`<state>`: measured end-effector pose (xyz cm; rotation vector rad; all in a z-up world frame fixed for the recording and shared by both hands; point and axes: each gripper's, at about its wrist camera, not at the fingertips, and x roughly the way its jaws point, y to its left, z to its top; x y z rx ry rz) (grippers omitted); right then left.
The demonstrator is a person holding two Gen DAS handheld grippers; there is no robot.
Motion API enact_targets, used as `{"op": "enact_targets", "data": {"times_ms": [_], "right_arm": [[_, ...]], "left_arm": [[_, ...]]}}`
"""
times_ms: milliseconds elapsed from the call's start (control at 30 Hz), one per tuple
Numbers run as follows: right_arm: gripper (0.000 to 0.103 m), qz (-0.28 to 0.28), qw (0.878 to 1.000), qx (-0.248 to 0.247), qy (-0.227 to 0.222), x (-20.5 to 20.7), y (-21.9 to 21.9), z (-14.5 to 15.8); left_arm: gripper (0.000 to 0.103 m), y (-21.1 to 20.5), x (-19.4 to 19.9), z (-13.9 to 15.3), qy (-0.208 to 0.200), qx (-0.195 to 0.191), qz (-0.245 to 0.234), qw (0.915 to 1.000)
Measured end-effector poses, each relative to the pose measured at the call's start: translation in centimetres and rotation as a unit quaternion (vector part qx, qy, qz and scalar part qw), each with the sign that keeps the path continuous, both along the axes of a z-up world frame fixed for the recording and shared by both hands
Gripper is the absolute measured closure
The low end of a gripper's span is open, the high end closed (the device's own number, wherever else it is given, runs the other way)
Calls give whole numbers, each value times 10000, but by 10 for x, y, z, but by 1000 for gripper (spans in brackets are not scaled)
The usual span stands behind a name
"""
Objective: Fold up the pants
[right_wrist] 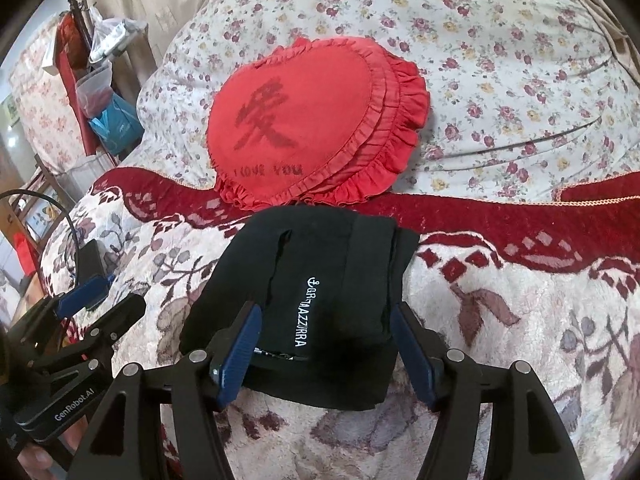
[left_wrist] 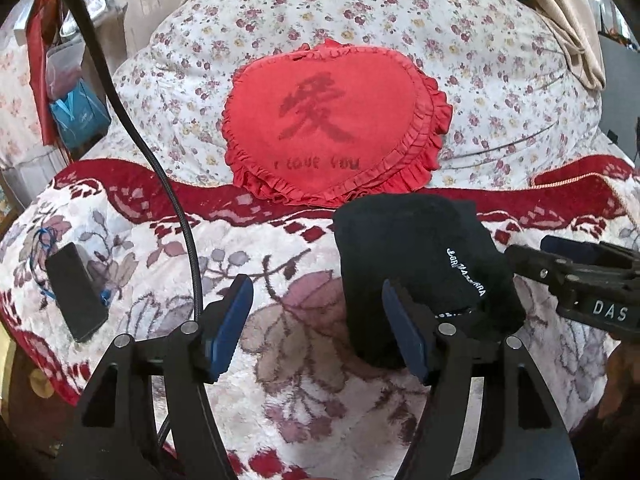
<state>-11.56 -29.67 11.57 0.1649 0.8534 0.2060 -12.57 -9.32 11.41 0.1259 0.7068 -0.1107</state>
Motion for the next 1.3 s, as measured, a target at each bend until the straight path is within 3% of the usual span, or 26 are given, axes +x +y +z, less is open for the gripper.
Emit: {"op": "enact_targets", "data": {"times_ms": [1300], "right_arm": [[37,95,9997,-37,225,8,-2,-15]], "left_arm": [[36,7,8,-10,194,-189,-29,9996]]}}
